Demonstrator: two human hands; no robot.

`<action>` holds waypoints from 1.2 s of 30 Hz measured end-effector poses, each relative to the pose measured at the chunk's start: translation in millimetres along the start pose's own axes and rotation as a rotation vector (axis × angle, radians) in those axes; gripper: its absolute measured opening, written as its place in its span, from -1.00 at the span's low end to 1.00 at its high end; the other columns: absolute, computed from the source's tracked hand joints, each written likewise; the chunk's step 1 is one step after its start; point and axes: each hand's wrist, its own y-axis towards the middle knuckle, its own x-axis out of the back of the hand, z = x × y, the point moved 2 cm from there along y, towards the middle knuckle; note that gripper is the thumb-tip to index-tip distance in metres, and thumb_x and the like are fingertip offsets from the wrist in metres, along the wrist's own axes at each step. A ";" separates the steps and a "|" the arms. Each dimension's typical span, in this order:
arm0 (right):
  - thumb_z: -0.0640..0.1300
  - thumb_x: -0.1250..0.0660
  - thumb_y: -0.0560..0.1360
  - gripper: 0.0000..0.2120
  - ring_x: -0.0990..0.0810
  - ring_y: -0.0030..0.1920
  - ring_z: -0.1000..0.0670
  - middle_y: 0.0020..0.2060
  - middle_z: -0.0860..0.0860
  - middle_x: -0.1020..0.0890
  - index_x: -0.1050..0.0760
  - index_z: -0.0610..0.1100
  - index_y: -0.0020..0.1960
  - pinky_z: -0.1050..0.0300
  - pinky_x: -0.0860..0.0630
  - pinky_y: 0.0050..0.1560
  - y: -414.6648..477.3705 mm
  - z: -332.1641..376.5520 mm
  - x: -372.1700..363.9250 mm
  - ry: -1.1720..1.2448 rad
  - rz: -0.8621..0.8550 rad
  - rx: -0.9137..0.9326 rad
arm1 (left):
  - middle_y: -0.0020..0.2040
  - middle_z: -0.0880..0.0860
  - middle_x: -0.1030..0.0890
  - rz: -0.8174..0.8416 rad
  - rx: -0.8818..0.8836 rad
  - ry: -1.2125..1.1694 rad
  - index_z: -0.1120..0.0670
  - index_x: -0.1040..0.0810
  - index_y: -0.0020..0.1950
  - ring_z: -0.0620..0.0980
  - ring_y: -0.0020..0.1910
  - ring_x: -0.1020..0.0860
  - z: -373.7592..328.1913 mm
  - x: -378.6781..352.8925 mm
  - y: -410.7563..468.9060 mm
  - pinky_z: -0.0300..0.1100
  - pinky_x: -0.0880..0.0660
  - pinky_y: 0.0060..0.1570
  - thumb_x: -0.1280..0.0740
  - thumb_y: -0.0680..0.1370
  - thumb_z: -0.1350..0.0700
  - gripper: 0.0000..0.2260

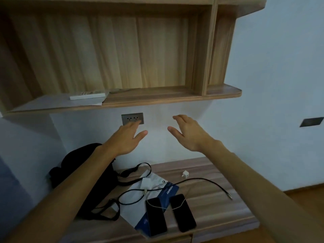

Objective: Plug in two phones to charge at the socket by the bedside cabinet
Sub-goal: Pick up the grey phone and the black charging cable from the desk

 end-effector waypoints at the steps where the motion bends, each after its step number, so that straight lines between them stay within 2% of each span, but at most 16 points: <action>1: 0.13 -0.07 0.67 -0.42 -0.34 0.45 -0.20 0.49 -0.18 -0.35 -0.22 -0.24 0.53 -0.10 -0.26 0.46 10.7 -1.9 -6.4 -0.003 0.005 -0.004 | 0.60 0.18 -0.24 0.010 -0.001 0.001 0.06 -0.13 0.63 0.20 0.54 -0.27 7.3 -2.7 10.8 0.10 -0.23 0.50 -0.08 0.66 -0.22 -0.38; 10: 0.15 -0.06 0.67 -0.42 -0.33 0.47 -0.18 0.50 -0.16 -0.35 -0.22 -0.21 0.54 -0.08 -0.25 0.46 81.8 -19.5 -50.6 -0.017 0.033 -0.066 | 0.63 0.12 -0.20 0.103 -0.034 0.010 0.05 -0.11 0.64 0.14 0.57 -0.23 55.9 -26.9 85.8 0.11 -0.20 0.52 -0.08 0.66 -0.22 -0.39; 16: 0.14 -0.06 0.67 -0.42 -0.34 0.46 -0.19 0.49 -0.18 -0.36 -0.23 -0.22 0.53 -0.10 -0.27 0.46 103.1 -36.7 -95.6 -0.022 0.129 -0.097 | 0.64 0.10 -0.15 0.195 -0.037 -0.005 0.03 -0.06 0.65 0.14 0.58 -0.19 68.9 -64.8 110.6 0.11 -0.16 0.53 -0.05 0.66 -0.23 -0.38; 30: 0.12 -0.10 0.67 -0.44 -0.37 0.43 -0.19 0.46 -0.20 -0.38 -0.25 -0.23 0.52 -0.06 -0.28 0.42 106.8 -84.9 -196.5 0.073 0.283 -0.117 | 0.65 0.10 -0.14 0.343 0.073 -0.093 0.02 -0.04 0.65 0.14 0.58 -0.17 92.6 -153.4 125.9 0.08 -0.15 0.54 -0.06 0.67 -0.21 -0.40; 36: 0.12 -0.09 0.67 -0.43 -0.33 0.45 -0.21 0.48 -0.20 -0.34 -0.21 -0.23 0.53 -0.07 -0.24 0.45 78.7 -97.8 -248.8 0.149 0.420 -0.159 | 0.63 0.10 -0.18 0.424 0.142 -0.131 0.03 -0.09 0.64 0.15 0.57 -0.21 111.3 -202.2 107.7 0.06 -0.19 0.52 -0.08 0.68 -0.20 -0.41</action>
